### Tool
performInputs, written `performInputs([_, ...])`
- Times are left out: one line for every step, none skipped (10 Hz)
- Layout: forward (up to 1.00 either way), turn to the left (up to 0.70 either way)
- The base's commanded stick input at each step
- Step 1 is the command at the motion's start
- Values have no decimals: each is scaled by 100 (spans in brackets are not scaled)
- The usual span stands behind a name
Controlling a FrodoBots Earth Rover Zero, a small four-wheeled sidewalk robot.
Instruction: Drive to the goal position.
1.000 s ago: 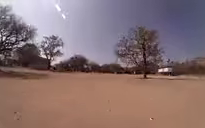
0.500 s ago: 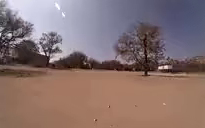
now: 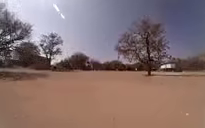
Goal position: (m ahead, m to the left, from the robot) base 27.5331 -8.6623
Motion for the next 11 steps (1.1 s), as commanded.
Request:
performInputs([100,0])
performInputs([100,0])
performInputs([100,0])
performInputs([100,-35])
performInputs([100,-40])
performInputs([100,-40])
performInputs([100,-39])
performInputs([100,-11])
performInputs([100,0])
performInputs([100,0])
performInputs([100,0])
